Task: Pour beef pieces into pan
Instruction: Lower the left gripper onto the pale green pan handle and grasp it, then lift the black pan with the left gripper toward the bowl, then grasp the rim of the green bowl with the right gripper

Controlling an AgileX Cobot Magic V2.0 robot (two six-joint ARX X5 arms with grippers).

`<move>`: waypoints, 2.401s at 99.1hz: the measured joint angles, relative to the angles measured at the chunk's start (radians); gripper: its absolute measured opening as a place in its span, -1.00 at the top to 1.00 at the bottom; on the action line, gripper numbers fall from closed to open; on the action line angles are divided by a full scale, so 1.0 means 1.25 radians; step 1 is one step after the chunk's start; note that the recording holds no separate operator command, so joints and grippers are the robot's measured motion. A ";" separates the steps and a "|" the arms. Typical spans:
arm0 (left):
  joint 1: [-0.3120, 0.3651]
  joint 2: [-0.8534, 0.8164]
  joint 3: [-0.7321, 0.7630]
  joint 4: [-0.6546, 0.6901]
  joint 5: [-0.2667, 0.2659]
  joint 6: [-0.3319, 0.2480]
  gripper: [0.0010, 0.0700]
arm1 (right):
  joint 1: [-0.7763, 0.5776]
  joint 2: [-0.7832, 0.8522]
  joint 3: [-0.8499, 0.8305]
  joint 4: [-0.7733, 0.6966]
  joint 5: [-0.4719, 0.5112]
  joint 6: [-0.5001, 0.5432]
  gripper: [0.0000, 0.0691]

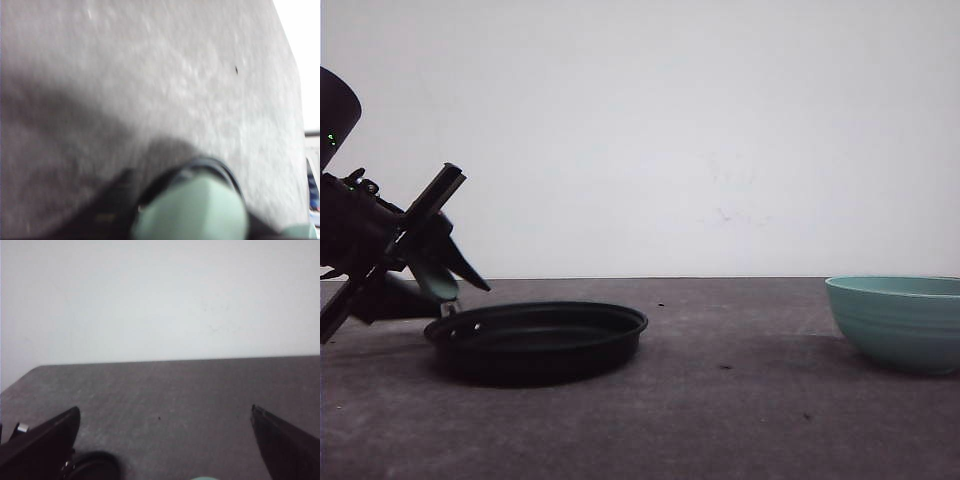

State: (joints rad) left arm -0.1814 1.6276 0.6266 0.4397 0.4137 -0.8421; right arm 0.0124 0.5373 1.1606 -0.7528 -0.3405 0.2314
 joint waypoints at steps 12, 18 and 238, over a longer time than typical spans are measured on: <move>0.000 0.001 0.004 0.004 0.008 0.012 0.87 | 0.000 0.000 0.000 -0.028 0.018 -0.011 -0.98; 0.000 0.001 0.006 0.002 0.015 0.025 0.87 | 0.000 0.000 0.000 -0.047 0.044 -0.026 -0.97; -0.173 -0.652 0.006 -0.485 -0.024 0.138 0.88 | -0.006 0.759 -0.229 0.124 0.019 -0.067 0.95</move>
State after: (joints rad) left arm -0.3977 0.8124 0.6338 -0.1661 0.3840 -0.6693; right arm 0.0048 1.4860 0.8745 -0.5980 -0.3172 0.1471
